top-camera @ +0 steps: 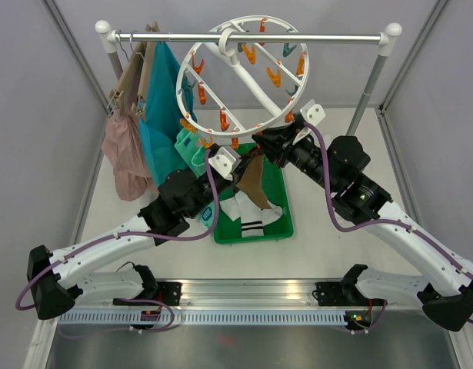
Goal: Clip the socks to the hanger
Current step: Clamp the sock onto the hanger.
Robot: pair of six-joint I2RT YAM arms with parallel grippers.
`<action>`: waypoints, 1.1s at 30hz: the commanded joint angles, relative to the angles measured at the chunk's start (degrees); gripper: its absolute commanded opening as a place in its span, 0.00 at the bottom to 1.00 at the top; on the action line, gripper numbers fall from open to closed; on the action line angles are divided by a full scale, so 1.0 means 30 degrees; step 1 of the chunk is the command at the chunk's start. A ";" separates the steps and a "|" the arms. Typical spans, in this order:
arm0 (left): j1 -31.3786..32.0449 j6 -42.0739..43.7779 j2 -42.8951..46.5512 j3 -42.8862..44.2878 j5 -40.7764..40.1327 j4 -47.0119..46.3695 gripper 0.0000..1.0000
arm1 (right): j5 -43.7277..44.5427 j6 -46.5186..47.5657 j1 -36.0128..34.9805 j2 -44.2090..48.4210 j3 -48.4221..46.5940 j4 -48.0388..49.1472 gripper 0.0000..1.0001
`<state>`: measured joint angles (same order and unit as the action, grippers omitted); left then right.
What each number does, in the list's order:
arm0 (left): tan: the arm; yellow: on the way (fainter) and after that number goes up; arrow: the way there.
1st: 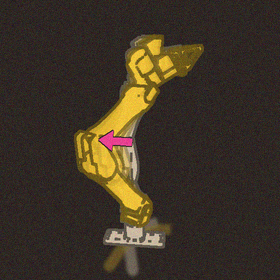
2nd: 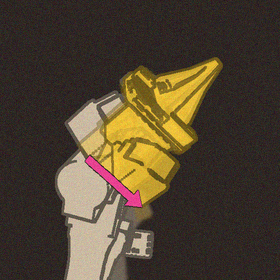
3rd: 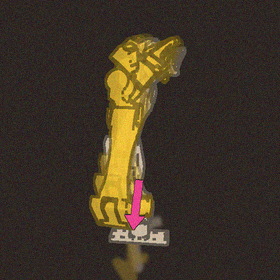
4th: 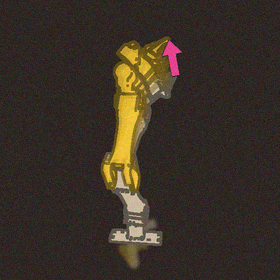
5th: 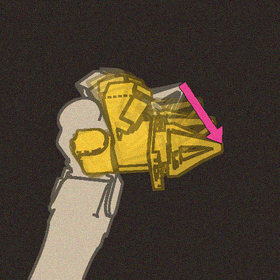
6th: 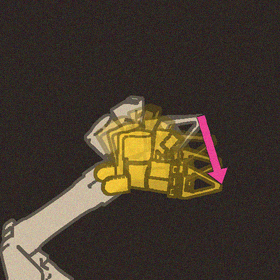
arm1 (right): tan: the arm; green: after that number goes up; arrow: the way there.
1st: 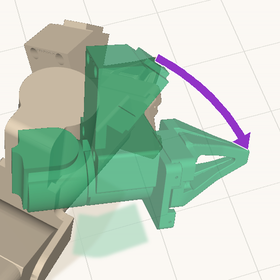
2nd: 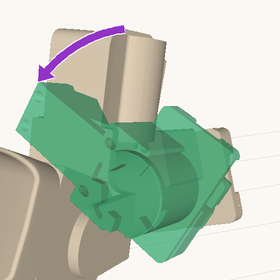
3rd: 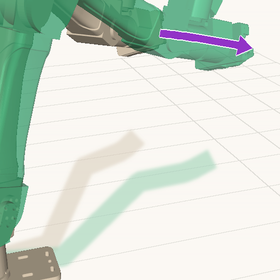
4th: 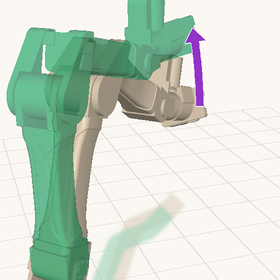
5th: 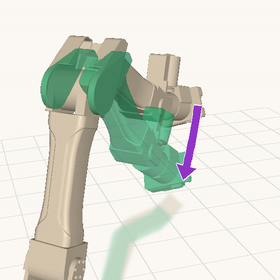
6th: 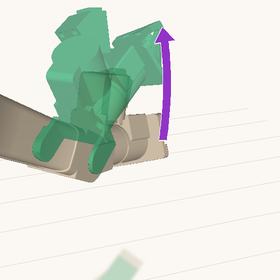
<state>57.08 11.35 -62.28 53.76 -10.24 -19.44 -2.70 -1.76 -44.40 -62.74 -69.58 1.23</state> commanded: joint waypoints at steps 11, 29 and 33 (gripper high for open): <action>-0.0100 -0.0914 -0.0216 0.0421 0.0572 -0.1136 0.02 | -0.0185 -0.0439 -0.0170 -0.0151 -0.0742 -0.0148 0.01; -0.0101 -0.2583 0.0574 0.0948 -0.1623 0.0765 0.02 | 0.1339 -0.2928 -0.0199 0.0873 -0.1298 -0.2608 0.68; -0.0100 -0.3110 0.0954 0.1386 -0.2648 0.2112 0.02 | 0.1778 -0.3543 -0.0199 0.1430 -0.0802 -0.3135 0.69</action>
<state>56.99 5.34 -61.52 54.59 -14.33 -15.35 0.75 -9.67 -44.77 -60.73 -71.31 -7.16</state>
